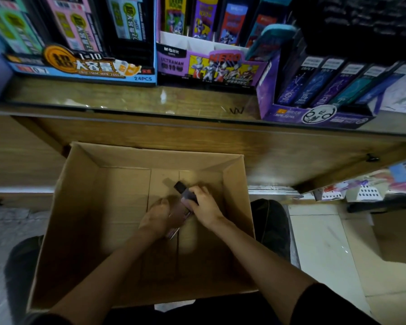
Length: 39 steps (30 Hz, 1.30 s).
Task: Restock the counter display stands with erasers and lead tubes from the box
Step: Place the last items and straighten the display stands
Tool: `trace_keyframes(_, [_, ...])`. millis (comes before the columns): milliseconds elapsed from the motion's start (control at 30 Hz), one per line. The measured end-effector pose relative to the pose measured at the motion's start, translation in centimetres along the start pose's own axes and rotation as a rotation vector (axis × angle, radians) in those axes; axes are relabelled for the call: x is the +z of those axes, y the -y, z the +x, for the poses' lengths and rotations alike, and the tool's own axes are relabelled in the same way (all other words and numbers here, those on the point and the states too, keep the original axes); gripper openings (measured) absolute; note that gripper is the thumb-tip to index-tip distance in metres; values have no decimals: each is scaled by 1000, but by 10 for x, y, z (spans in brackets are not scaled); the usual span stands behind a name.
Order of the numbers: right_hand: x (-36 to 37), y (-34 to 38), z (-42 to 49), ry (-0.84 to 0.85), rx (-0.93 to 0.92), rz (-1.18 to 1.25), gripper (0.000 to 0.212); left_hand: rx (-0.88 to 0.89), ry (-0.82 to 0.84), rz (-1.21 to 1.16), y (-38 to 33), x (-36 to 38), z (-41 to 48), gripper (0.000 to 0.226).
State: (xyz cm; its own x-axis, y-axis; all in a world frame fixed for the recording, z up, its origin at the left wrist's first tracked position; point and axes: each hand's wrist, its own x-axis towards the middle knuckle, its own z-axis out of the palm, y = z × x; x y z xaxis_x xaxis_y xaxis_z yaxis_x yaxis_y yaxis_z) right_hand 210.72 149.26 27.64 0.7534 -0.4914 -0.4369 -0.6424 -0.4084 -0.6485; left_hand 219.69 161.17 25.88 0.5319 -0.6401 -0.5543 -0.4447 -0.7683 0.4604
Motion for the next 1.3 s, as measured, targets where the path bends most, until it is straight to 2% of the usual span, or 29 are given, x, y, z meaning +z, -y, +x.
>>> trace_keyframes(67, [-10, 1, -4, -10, 6, 70, 28, 16, 7, -3, -2, -4, -5, 50])
trace_keyframes(133, [-23, 5, -10, -60, 11, 176, 27, 42, 5, -115, -1, -11, -15, 41])
trace_keyframes(267, [-56, 20, -30, -52, -24, 411, 23, 94, -47, -631, -3, -40, -48, 15])
trace_keyframes(367, [-85, 35, -48, -66, -105, 537, 19, 167, -105, -941, -14, -72, -77, 18])
trace_keyframes(467, [-111, 59, -64, -147, -179, 639, 28, 236, -194, -1067, -25, -103, -99, 19])
trace_keyframes(533, [-129, 77, -72, -187, -272, 632, 28, 288, -251, -1102, -33, -120, -111, 19])
trace_keyframes(633, [-154, 105, -84, -223, -445, 588, 15, 353, -344, -1153, -43, -145, -124, 17])
trace_keyframes(800, [-192, 150, -96, -384, -684, 427, 11, 446, -455, -1131, -55, -182, -136, 11])
trace_keyframes(967, [-238, 163, -112, -518, -767, 348, 15, 539, -451, -1057, -78, -203, -139, 20])
trace_keyframes(1100, [-277, 142, -129, -658, -751, 304, 17, 602, -424, -959, -117, -206, -135, 39])
trace_keyframes(1300, [-326, 95, -145, -753, -722, 334, 12, 657, -408, -901, -177, -204, -114, 36])
